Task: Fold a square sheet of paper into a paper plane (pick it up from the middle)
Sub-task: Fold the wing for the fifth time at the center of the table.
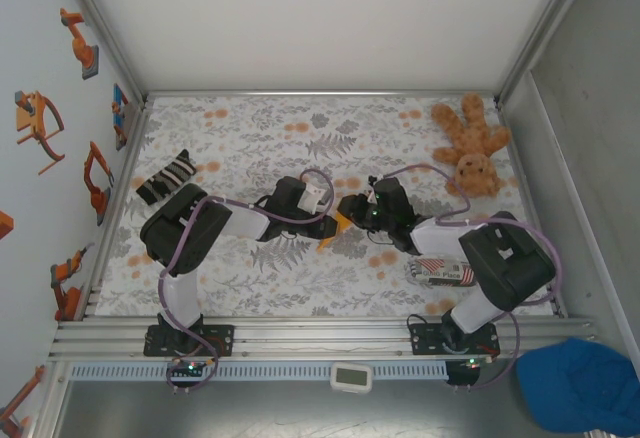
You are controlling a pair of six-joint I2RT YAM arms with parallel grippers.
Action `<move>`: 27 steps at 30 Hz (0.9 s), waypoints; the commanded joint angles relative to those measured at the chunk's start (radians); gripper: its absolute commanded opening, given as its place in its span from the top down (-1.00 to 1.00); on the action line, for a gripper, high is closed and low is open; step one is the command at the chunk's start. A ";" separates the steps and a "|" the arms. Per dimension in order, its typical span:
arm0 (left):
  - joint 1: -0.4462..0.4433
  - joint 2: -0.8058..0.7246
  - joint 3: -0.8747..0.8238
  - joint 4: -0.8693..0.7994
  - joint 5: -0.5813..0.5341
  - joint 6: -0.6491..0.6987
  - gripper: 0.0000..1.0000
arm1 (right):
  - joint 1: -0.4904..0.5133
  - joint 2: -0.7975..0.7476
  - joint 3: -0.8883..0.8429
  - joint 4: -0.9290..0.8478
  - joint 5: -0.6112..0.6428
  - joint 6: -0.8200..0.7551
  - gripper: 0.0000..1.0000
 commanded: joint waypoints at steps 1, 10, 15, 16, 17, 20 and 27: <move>0.010 0.067 -0.028 -0.156 -0.043 -0.020 0.68 | -0.005 -0.060 -0.043 0.000 0.050 -0.032 0.53; 0.021 0.087 -0.018 -0.170 -0.008 -0.050 0.73 | -0.013 -0.058 -0.030 -0.039 0.016 -0.067 0.53; 0.023 0.087 -0.016 -0.169 -0.002 -0.059 0.73 | -0.018 -0.122 0.034 -0.400 0.234 -0.111 0.44; 0.023 0.087 -0.014 -0.168 -0.002 -0.060 0.73 | -0.017 -0.134 0.047 -0.462 0.280 -0.125 0.34; 0.023 0.087 -0.014 -0.167 0.000 -0.060 0.73 | -0.015 -0.145 0.055 -0.509 0.311 -0.135 0.25; 0.023 0.092 -0.008 -0.167 0.003 -0.065 0.73 | -0.016 -0.173 0.059 -0.542 0.338 -0.138 -0.11; 0.024 0.099 0.003 -0.168 0.008 -0.080 0.73 | 0.003 -0.065 0.170 -0.567 0.285 -0.124 -0.37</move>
